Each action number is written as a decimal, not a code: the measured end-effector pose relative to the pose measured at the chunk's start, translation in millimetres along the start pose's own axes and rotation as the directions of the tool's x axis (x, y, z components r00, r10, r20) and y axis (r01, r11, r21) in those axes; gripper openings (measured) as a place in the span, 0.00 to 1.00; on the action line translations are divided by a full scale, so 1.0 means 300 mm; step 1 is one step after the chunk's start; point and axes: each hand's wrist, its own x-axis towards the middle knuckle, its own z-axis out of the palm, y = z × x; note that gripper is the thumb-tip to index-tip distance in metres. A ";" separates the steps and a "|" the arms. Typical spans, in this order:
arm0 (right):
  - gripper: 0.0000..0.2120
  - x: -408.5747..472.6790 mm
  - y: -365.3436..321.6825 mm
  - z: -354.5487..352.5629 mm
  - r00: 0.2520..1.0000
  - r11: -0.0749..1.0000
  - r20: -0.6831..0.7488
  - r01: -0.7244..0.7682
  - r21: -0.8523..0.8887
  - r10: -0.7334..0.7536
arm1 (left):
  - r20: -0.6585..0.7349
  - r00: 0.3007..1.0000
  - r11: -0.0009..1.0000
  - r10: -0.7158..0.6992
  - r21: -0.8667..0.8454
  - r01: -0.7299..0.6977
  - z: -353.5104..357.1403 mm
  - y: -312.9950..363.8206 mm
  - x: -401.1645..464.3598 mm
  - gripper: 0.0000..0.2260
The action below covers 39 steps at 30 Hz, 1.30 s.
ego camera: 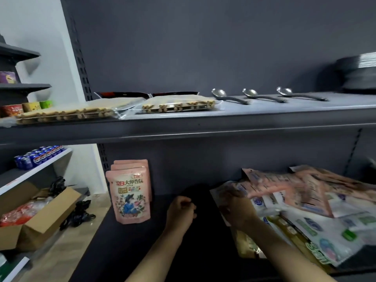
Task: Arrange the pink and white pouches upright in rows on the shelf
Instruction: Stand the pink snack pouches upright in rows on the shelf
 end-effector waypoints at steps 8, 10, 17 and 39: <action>0.24 -0.047 0.102 -0.041 0.972 0.992 0.212 0.112 -0.057 -0.097 | 0.098 0.994 0.998 -0.046 0.054 0.041 0.134 0.032 -0.061 0.04; 0.31 -0.049 0.111 -0.052 0.956 0.980 0.267 0.158 -0.121 -0.122 | 0.105 0.993 0.998 -0.048 0.056 0.043 0.142 0.034 -0.077 0.04; 0.24 -0.033 0.078 -0.040 0.948 0.923 0.294 0.220 -0.317 -0.125 | 0.079 0.996 0.999 -0.038 0.035 0.035 0.125 0.035 -0.122 0.06; 0.16 -0.013 -0.024 -0.284 0.928 0.761 -0.372 0.223 0.609 0.026 | -0.171 0.896 0.911 0.410 0.123 -0.394 0.044 0.129 -0.161 0.24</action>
